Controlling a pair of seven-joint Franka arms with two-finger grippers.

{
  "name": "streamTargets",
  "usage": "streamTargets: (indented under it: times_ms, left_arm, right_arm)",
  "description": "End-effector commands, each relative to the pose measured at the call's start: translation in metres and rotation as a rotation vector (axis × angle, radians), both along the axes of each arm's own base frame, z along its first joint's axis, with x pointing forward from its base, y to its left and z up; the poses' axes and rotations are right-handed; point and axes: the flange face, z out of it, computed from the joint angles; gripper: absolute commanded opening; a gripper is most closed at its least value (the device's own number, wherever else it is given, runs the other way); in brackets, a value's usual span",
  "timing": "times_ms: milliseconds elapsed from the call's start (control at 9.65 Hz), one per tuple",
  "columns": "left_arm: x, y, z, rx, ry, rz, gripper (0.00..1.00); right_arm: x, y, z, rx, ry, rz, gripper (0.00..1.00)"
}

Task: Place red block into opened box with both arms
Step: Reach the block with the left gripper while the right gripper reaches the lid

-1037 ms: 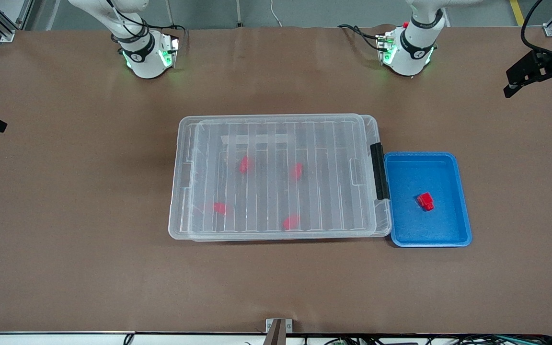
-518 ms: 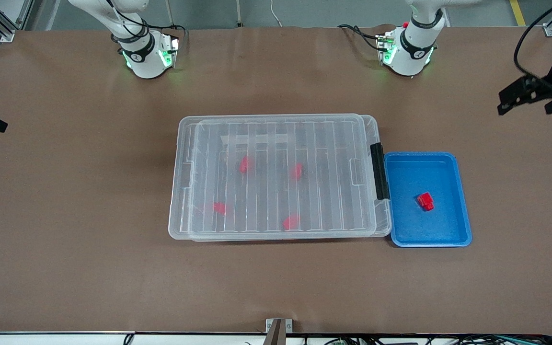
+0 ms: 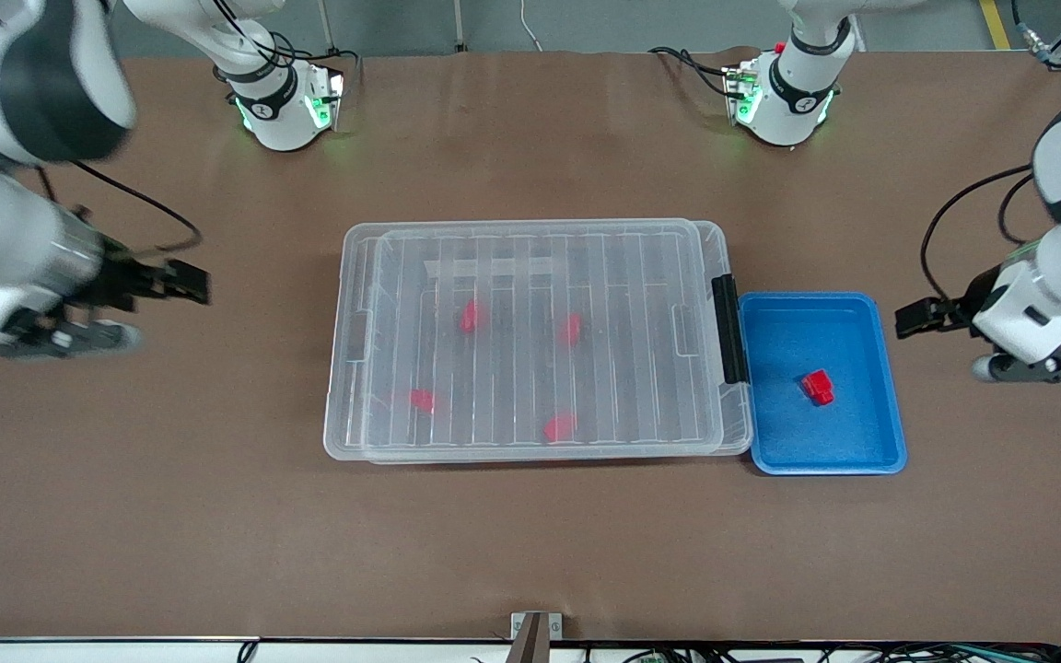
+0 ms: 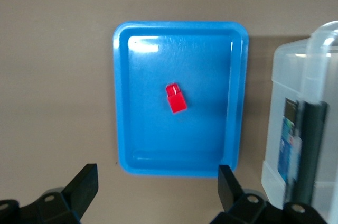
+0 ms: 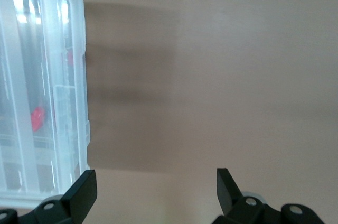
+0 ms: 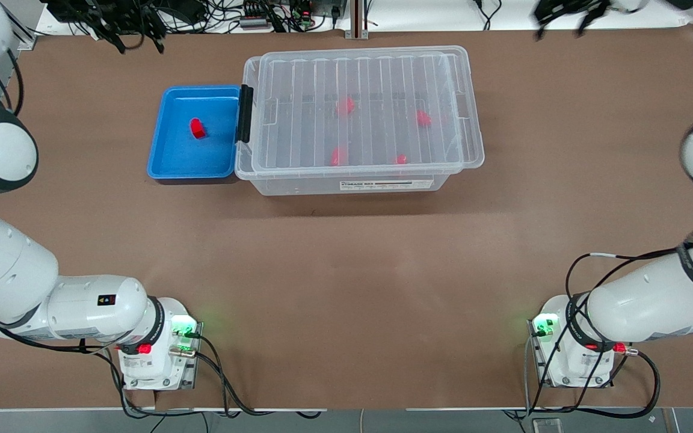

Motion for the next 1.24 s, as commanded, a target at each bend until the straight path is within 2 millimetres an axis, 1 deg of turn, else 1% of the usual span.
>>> streamTargets:
  times_ms: [0, 104, 207, 311, 415, 518, 622, 726, 933, 1037, 1140]
  left_arm:
    - [-0.006, 0.005, -0.087, 0.002, -0.013, -0.007, 1.0]
    - [-0.005, 0.004, -0.122, -0.006, -0.024, 0.008, 1.0]
    - [-0.003, 0.01, -0.152, -0.022, -0.011, 0.041, 1.0]
    - [0.0, 0.026, -0.178, -0.029, 0.002, 0.109, 1.0]
    - [0.0, 0.028, -0.2, -0.029, 0.013, 0.174, 1.0]
    - [0.0, 0.029, -0.212, -0.028, 0.027, 0.265, 1.0]
    - [-0.001, 0.026, -0.225, -0.027, 0.042, 0.328, 1.0]
    - [-0.001, 0.022, -0.234, -0.032, 0.046, 0.387, 0.98]
    - [-0.001, 0.019, -0.25, -0.047, 0.058, 0.432, 0.94]
    - [-0.001, 0.015, -0.259, -0.049, 0.055, 0.428, 0.92]
    - [-0.001, 0.013, -0.266, -0.05, 0.059, 0.428, 0.9]
  right_arm:
    - [0.007, 0.037, -0.062, -0.009, 0.006, 0.027, 1.0]
    - [0.003, 0.057, -0.089, -0.013, -0.014, 0.014, 1.0]
    - [0.001, 0.072, -0.109, -0.02, -0.009, -0.002, 1.0]
    - [0.001, 0.082, -0.123, -0.006, 0.001, -0.002, 1.0]
    - [0.001, 0.09, -0.132, 0.023, -0.003, -0.009, 1.0]
    - [-0.001, 0.09, -0.143, 0.024, -0.011, -0.01, 1.0]
    - [-0.004, 0.089, -0.153, 0.023, -0.01, -0.01, 1.0]
    - [-0.005, 0.088, -0.157, 0.023, -0.015, -0.009, 1.0]
    - [-0.003, 0.083, -0.157, 0.017, -0.019, -0.011, 1.0]
    - [-0.002, 0.077, -0.159, 0.013, -0.016, -0.009, 1.0]
    - [-0.002, 0.067, -0.164, 0.009, -0.003, -0.014, 1.0]
